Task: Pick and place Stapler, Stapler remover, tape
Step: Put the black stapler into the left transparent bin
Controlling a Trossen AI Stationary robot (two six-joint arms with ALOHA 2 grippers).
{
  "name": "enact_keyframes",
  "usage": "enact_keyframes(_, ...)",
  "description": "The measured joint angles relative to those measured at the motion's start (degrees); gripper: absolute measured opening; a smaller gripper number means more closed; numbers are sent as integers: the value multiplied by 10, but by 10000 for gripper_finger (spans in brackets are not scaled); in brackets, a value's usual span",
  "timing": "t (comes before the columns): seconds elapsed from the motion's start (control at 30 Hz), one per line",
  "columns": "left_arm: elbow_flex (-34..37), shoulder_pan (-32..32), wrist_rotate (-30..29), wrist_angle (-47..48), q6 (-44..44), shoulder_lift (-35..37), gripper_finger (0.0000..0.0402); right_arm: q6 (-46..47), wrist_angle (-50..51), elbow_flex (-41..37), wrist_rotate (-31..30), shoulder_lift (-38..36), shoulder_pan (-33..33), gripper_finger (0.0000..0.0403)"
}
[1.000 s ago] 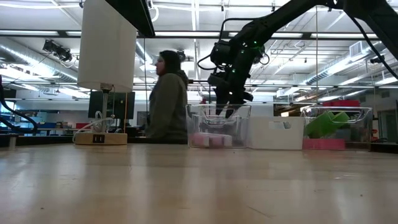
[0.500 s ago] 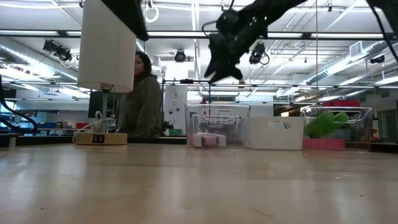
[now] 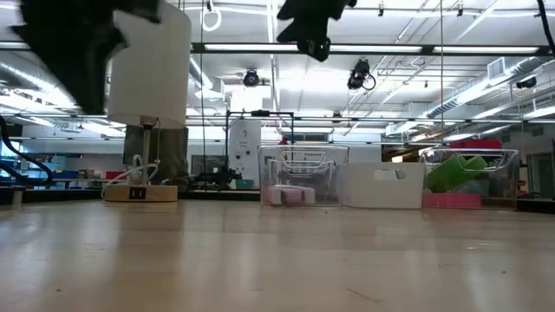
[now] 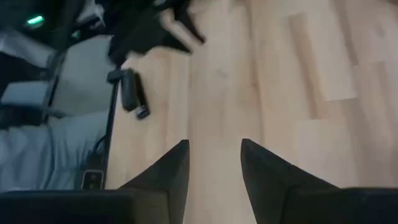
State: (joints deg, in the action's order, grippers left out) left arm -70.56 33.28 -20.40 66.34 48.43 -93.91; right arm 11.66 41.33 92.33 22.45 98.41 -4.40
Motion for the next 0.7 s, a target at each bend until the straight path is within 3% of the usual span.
enact_keyframes(0.3,55,100,86,-172,137,0,115,13,42,0,-188,0,82,144)
enact_keyframes(0.57,55,166,102,-355,193,-5,115,14,43,0,-241,0,87,144)
enact_keyframes(0.7,55,184,102,-370,223,-22,115,13,48,0,-250,0,86,144)
